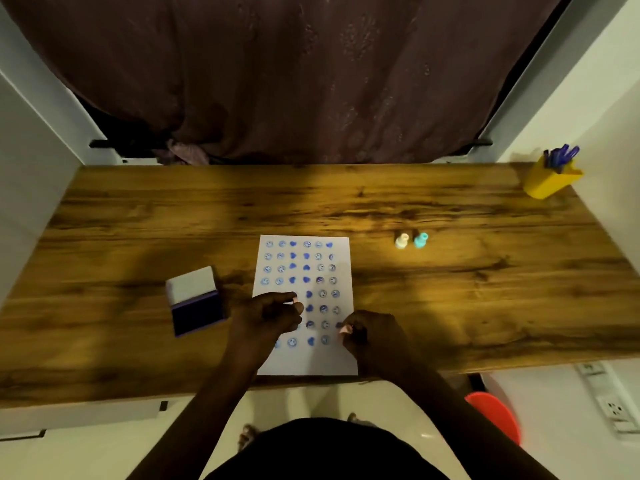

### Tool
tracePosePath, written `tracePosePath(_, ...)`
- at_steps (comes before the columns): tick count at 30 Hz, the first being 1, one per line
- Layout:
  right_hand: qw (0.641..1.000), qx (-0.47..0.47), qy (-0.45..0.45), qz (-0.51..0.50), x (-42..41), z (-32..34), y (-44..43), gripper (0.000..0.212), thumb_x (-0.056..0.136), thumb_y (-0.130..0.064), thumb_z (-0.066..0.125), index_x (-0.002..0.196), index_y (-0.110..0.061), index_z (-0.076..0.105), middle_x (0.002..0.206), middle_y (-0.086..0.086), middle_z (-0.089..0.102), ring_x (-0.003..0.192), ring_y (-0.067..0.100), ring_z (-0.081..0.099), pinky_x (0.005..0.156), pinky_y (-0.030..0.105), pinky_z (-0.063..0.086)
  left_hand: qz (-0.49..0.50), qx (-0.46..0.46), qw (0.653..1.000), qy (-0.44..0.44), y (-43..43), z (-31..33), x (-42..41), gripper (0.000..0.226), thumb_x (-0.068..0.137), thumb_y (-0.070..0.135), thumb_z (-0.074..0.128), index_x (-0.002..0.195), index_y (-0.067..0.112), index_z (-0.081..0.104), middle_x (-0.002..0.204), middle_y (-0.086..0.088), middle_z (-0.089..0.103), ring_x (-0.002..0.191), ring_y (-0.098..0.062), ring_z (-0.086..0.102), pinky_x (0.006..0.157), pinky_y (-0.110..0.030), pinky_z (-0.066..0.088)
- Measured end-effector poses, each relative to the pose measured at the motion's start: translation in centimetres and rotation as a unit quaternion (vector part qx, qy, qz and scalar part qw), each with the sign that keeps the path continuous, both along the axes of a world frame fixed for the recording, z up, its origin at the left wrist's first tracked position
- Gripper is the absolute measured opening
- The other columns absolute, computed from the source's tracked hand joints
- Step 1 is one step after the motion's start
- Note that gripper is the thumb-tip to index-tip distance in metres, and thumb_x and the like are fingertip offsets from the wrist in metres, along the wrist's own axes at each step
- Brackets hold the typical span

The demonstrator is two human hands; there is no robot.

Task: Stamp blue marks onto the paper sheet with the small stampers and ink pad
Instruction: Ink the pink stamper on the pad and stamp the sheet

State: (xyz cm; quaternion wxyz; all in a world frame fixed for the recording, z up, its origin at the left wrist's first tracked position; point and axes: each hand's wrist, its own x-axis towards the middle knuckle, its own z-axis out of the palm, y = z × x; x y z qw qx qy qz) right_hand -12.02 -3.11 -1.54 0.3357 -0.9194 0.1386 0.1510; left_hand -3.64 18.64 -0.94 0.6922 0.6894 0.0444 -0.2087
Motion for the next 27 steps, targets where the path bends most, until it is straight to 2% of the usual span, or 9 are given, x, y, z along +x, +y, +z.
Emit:
tracePosePath(4, 0.995, -0.075, 0.001, 0.065, -0.8, -0.1, 0.6, 0.032, 0.099, -0.044, 0.055, 0.124, -0.026, 0.063, 0.133, -0.001, 0.067, 0.116, 0.021, 0.068, 0.092, 0.032, 0.060, -0.012, 0.002, 1.000, -0.005, -0.3, -0.2, -0.1, 0.023, 0.083, 0.003, 0.080, 0.102, 0.016, 0.076, 0.090, 0.005, 0.082, 0.085, -0.024, 0.080, 0.073, -0.036, 0.066)
tracePosePath(9, 0.991, -0.104, -0.007, 0.088, -1.0, -0.2, 1.2, 0.032, 0.102, -0.044, 0.050, 0.126, -0.025, 0.059, 0.135, 0.001, 0.065, 0.119, 0.021, 0.066, 0.095, 0.032, 0.057, -0.008, 0.016, 1.000, -0.004, -0.4, -0.5, 0.1, 0.023, 0.083, 0.005, 0.081, 0.104, 0.014, 0.076, 0.087, 0.004, 0.083, 0.081, -0.023, 0.080, 0.068, -0.029, 0.065)
tracePosePath(14, 0.987, -0.124, 0.005, 0.105, -1.2, -0.6, 1.6, 0.032, 0.102, -0.036, 0.057, 0.131, -0.022, 0.060, 0.140, 0.004, 0.062, 0.126, 0.025, 0.063, 0.099, 0.035, 0.057, -0.006, 0.026, 1.000, 0.000, -0.4, -0.9, 0.2, 0.023, 0.081, 0.009, 0.082, 0.102, 0.016, 0.077, 0.086, -0.003, 0.082, 0.081, -0.024, 0.080, 0.070, -0.030, 0.065)
tracePosePath(20, 0.981, -0.147, 0.057, 0.115, -0.7, -0.5, 2.7, 0.047, 0.097, -0.033, 0.065, 0.139, -0.016, 0.055, 0.142, 0.008, 0.059, 0.132, 0.028, 0.057, 0.105, 0.044, 0.054, -0.001, 0.025, 1.000, 0.012, -0.4, -1.4, 0.7, 0.025, 0.080, 0.013, 0.084, 0.103, 0.017, 0.077, 0.103, -0.007, 0.080, 0.091, -0.026, 0.079, 0.073, -0.034, 0.065)
tracePosePath(27, 0.978, -0.158, 0.077, 0.116, -0.5, -0.5, 2.7, 0.048, 0.095, -0.032, 0.068, 0.139, -0.017, 0.056, 0.144, 0.007, 0.059, 0.134, 0.028, 0.056, 0.108, 0.045, 0.052, -0.008, 0.019, 1.000, 0.004, -1.2, -0.1, 1.0, 0.028, 0.080, 0.019, 0.085, 0.107, 0.017, 0.077, 0.097, -0.005, 0.082, 0.089, -0.023, 0.080, 0.077, -0.034, 0.065)
